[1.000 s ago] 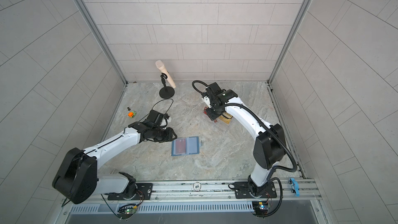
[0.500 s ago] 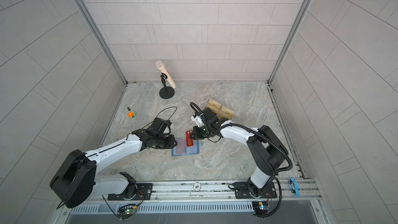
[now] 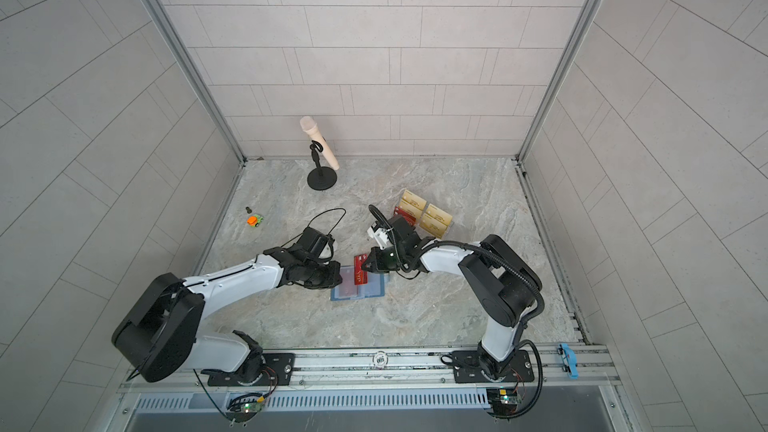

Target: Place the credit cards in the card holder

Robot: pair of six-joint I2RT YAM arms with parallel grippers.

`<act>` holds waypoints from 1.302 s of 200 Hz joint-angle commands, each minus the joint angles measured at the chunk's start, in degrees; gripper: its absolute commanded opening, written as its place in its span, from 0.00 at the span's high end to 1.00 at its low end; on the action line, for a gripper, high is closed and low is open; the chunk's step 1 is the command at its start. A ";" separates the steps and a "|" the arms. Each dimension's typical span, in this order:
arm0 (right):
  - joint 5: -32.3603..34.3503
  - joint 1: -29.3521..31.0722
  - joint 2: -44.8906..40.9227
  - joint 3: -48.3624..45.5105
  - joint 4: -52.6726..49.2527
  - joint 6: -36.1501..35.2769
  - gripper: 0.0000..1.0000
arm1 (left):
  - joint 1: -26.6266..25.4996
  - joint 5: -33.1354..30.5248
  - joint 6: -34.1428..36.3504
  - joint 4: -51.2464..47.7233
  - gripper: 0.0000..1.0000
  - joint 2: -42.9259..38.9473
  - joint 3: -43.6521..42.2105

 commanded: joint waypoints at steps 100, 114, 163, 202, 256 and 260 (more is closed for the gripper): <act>-0.69 -1.33 -2.02 -3.82 2.73 1.59 1.00 | -0.16 -0.26 1.29 -0.52 0.96 4.21 2.10; -1.11 -1.35 -1.97 -3.80 2.76 1.50 1.00 | -0.16 -0.28 1.21 -0.44 0.96 4.42 1.95; -2.70 -1.32 -0.86 -4.45 4.46 2.79 1.00 | -0.16 -0.31 1.13 -0.26 0.96 4.41 1.75; -3.83 -1.31 -0.54 -5.91 8.09 5.32 1.00 | -0.16 -0.23 0.86 -0.26 0.96 4.37 1.44; -5.41 -1.29 0.58 -8.14 14.61 9.57 1.00 | -0.16 -0.20 0.68 -0.08 0.96 4.42 1.13; -5.55 -1.33 0.63 -8.33 15.00 9.82 1.00 | -0.20 -0.21 0.68 -0.08 0.96 4.39 1.14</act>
